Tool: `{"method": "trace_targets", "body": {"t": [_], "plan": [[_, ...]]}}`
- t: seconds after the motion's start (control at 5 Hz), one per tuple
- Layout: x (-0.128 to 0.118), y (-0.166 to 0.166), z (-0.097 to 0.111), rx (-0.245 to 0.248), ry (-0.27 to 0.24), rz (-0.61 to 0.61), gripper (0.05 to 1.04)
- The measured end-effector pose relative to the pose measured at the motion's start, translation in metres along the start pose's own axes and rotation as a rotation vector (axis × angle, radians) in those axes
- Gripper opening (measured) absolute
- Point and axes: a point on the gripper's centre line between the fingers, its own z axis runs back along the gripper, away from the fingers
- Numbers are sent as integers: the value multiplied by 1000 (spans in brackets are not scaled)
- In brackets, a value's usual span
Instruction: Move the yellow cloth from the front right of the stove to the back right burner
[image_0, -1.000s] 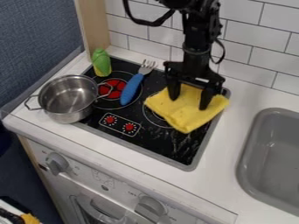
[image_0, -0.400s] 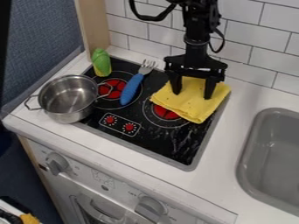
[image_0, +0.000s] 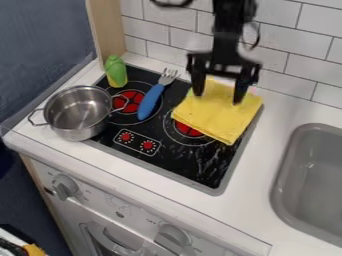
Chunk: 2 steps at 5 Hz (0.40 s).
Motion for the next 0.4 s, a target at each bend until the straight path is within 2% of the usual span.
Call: {"method": "trace_targets", "body": {"t": [0.2, 0.4], "plan": [[3, 1, 52, -22, -102, -52, 999], [-5, 3, 68, -39, -115, -75, 999]]}}
